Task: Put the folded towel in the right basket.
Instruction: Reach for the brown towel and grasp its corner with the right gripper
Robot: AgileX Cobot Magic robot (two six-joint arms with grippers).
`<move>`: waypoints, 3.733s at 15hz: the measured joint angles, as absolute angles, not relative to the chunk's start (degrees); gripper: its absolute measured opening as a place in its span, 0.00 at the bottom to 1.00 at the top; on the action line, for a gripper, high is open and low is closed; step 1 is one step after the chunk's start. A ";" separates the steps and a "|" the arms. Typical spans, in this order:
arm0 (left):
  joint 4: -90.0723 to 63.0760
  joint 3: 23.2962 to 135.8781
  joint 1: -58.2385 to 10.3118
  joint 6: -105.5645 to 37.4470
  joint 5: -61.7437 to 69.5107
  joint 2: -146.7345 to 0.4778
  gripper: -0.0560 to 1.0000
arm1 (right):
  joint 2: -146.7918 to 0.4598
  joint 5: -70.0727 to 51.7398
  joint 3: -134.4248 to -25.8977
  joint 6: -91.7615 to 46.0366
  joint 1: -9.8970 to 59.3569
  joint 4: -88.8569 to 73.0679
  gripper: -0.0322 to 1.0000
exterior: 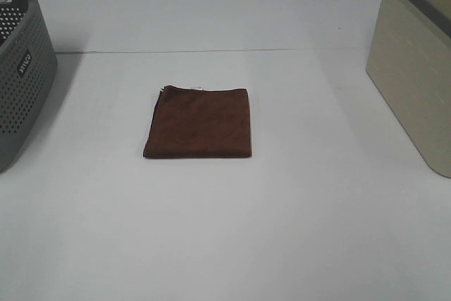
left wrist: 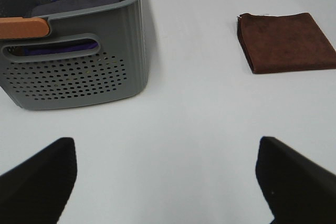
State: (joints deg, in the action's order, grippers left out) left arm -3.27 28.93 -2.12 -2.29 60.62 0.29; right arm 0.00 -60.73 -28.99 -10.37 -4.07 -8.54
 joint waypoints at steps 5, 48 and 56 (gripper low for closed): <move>-3.27 28.93 -2.12 -2.29 60.62 0.29 0.88 | 0.00 -60.73 -28.99 -10.37 -4.07 -8.54 0.87; -3.27 28.93 -2.12 -2.29 60.62 0.29 0.88 | -125.25 -50.82 -90.53 -18.16 15.64 -35.18 0.72; -3.27 28.93 -2.12 -2.29 60.62 0.29 0.88 | -134.47 -48.64 -95.40 -21.26 15.64 -39.88 0.72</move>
